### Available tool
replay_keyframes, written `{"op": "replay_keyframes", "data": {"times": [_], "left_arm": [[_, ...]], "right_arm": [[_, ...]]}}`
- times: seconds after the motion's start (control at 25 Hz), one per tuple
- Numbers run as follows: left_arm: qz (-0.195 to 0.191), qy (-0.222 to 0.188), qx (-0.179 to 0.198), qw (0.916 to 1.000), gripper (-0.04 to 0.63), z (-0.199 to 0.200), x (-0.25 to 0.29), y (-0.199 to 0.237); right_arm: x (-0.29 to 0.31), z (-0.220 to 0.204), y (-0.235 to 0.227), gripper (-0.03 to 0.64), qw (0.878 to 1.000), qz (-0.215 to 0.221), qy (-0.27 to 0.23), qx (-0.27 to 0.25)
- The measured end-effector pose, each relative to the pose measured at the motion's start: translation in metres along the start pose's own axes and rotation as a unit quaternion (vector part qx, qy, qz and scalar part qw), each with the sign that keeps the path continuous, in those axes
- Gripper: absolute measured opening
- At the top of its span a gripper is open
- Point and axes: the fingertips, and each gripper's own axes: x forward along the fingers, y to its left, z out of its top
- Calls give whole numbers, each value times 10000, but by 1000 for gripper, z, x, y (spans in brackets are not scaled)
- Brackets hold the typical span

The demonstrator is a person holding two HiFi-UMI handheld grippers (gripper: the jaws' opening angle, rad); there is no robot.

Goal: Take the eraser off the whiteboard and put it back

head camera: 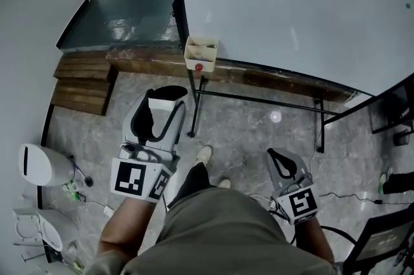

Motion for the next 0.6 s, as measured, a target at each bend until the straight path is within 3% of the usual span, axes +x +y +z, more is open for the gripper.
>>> {"op": "replay_keyframes", "data": {"times": [0.6], "left_arm": [[-266,18,-22,9996,273,-4,29,-9]], "right_arm": [[-8,-5,-18,3,9997,-219,-53,-99]]}}
